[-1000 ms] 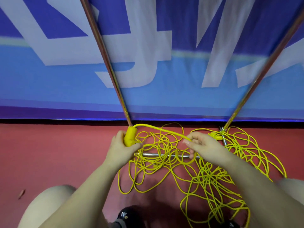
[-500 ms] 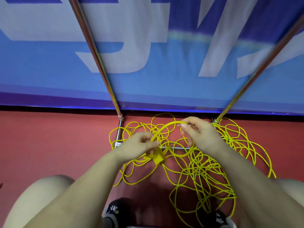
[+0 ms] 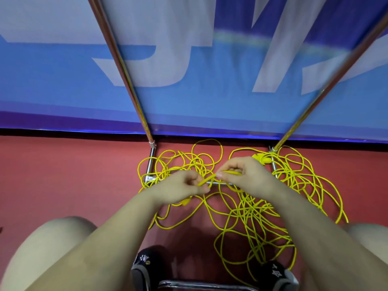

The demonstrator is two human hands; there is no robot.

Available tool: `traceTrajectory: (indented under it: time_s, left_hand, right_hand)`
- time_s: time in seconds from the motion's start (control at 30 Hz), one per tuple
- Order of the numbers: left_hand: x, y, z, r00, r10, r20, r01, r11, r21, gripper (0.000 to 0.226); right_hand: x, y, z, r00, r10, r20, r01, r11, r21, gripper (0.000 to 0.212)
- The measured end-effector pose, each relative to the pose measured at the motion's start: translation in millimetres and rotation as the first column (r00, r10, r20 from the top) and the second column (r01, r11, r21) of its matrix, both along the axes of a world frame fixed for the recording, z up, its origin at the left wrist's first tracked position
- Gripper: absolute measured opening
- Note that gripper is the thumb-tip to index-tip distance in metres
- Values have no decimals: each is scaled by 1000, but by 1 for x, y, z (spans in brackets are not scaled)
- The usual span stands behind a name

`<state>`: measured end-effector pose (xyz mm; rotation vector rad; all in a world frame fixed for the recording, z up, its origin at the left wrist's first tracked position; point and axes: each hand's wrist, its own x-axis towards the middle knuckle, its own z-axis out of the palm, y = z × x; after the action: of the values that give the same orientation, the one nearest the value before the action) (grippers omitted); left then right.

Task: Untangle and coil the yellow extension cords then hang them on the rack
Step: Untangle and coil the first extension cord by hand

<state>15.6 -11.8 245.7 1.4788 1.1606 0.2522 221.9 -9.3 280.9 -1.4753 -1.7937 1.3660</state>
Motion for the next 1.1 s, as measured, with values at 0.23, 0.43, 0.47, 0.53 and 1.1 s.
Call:
traceTrajectory:
  time_s: [0.23,0.43,0.47,0.53,1.1]
  left_hand:
    - [14,7,13,945,240,223,-249,968,12,20]
    - [15,6,16,928,285,238,-279,958,-60,19]
    - [17,5,17,937,259,235,-251,966,-64,16]
    - [21,2,18,945,217,246,-208,976,-62,9]
    - [31,10,6,810,546,215,-317,716,-622,32]
  right_hand:
    - [8,7,-6,996,-22,89,25,999,-26,24]
    - [20,1,-22,854,40,519,-24,999,-39,24]
    - [19,1,-22,807,-5,590,37,998,-41,31]
    - [17,4,-20,801,-62,596,197,967,-164,34]
    - [-12,-12,9,975,-51,-218,-52,895,-443,21]
